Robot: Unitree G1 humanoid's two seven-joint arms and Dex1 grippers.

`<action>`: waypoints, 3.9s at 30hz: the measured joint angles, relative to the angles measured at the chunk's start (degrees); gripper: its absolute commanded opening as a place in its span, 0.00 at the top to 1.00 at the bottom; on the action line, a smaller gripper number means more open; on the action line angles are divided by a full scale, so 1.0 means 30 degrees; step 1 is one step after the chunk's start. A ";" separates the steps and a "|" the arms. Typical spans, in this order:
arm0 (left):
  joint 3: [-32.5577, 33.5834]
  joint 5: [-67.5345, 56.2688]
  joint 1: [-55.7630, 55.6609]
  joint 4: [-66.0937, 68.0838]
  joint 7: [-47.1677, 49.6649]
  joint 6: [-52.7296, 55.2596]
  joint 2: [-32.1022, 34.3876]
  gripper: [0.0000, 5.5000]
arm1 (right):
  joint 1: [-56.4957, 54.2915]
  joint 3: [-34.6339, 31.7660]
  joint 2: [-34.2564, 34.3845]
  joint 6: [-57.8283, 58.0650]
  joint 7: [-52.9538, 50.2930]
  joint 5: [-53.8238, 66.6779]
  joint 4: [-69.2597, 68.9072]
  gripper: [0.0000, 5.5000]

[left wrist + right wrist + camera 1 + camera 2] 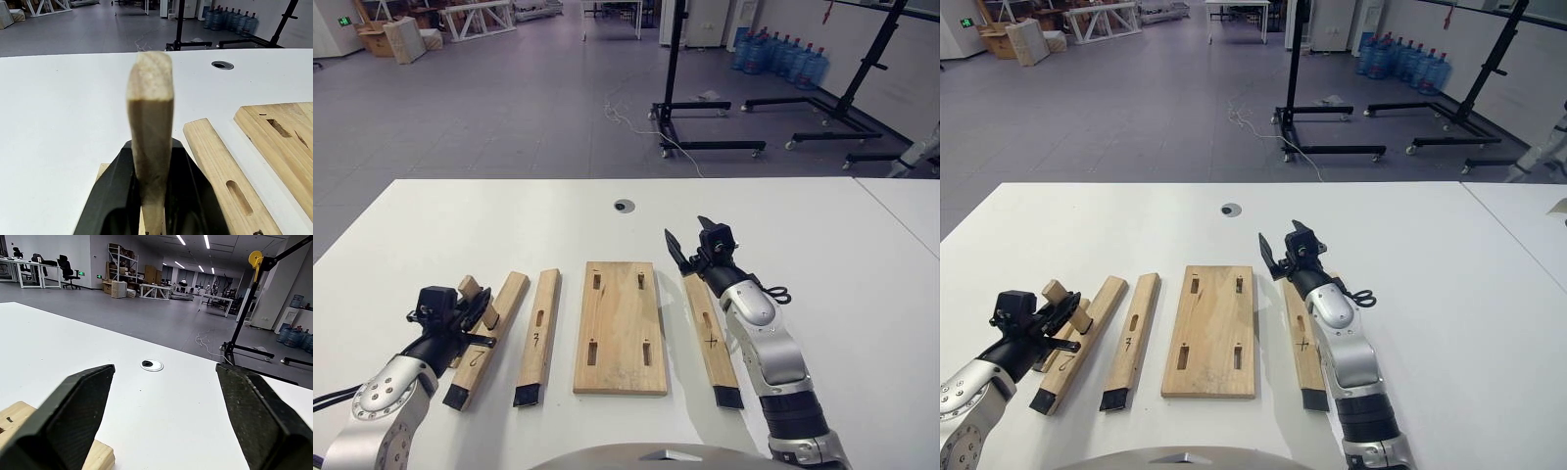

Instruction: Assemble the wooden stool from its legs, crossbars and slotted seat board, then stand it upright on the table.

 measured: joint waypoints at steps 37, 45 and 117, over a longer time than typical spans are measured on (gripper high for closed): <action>0.2067 -0.2750 -0.6621 -0.2523 0.1949 0.3135 0.0392 0.56 | -0.0383 -0.0413 0.0226 -0.0639 0.0023 -0.0311 0.0956 0.31; 0.4060 -0.5524 -0.8083 -0.1673 0.3369 0.4059 -0.0232 0.56 | -0.0555 -0.0556 0.0171 -0.0772 0.0098 -0.0308 0.1412 0.31; 0.2633 -0.1817 0.1791 -0.0869 -0.2491 0.3794 0.3790 0.35 | 0.0822 -0.1284 -0.0043 0.1062 0.0149 0.0867 -0.0155 0.31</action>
